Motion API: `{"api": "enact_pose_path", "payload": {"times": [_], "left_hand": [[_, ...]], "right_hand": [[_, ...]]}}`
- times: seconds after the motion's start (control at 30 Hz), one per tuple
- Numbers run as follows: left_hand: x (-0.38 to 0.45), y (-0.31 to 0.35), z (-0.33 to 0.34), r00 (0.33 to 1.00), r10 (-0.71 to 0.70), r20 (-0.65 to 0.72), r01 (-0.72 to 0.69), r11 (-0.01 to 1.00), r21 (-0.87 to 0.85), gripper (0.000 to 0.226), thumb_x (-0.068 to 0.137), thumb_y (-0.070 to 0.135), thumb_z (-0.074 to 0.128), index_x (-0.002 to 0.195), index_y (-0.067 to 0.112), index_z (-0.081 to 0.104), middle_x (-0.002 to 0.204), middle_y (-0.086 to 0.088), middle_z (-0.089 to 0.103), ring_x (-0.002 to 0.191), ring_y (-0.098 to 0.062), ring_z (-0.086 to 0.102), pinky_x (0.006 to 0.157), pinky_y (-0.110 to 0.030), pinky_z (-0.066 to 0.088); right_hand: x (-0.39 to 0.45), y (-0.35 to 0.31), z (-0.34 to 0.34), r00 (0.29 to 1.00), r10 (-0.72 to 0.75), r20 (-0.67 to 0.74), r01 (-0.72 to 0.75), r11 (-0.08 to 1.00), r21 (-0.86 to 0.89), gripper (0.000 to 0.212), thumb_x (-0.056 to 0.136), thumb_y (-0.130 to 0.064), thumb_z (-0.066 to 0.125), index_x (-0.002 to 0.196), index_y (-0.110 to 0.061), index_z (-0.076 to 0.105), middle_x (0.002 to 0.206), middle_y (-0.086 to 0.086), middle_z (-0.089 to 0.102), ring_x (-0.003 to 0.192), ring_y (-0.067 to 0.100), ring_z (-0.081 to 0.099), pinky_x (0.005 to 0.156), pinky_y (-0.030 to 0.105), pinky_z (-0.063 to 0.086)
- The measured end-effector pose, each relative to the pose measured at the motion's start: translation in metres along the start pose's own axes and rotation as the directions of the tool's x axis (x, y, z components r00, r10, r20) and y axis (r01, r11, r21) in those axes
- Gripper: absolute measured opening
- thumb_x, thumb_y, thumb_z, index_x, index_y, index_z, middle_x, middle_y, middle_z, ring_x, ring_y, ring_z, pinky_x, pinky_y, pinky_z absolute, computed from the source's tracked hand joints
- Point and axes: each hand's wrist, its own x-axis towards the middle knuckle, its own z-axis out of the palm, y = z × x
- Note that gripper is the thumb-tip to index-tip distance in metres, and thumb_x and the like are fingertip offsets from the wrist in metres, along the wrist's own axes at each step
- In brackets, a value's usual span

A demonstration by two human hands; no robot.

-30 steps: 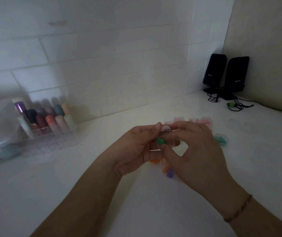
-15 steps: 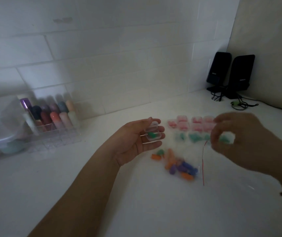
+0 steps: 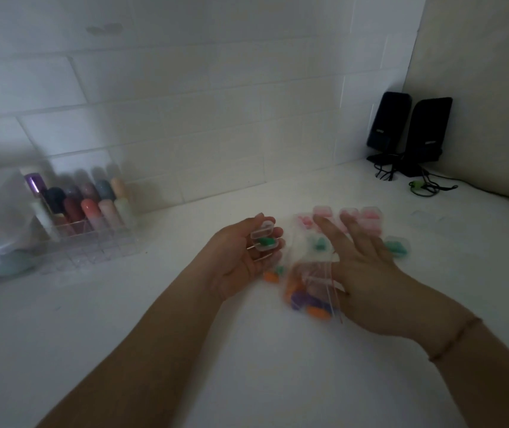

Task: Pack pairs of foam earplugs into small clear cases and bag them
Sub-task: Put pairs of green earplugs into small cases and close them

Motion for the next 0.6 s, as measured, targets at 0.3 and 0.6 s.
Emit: {"api": "enact_pose_path", "payload": {"times": [0.3,0.6], "left_hand": [[-0.003,-0.001,0.005,1.0,-0.019,-0.007,0.018,0.999,-0.042,0.021,0.097,0.022,0.052,0.107,0.005,0.061,0.095,-0.014,0.067,0.067,-0.019,0.068,0.057,-0.027,0.056],[-0.004,-0.001,0.004,0.999,-0.046,0.002,0.046,0.999,0.002,0.021,0.097,0.025,0.053,0.102,0.008,0.063,0.086,-0.01,0.068,0.06,-0.017,0.065,0.051,-0.026,0.055]], "right_hand": [[0.017,-0.013,0.019,0.97,0.039,-0.238,0.022,0.969,0.246,0.028,0.081,-0.053,0.066,0.108,-0.049,0.065,0.159,-0.01,0.007,0.146,0.023,0.001,0.117,0.052,0.012],[0.027,-0.017,0.023,0.899,0.056,-0.435,0.061,0.966,0.251,0.022,0.063,-0.052,0.077,0.081,-0.039,0.076,0.145,-0.005,0.047,0.136,0.033,0.034,0.107,0.054,0.032]]}}
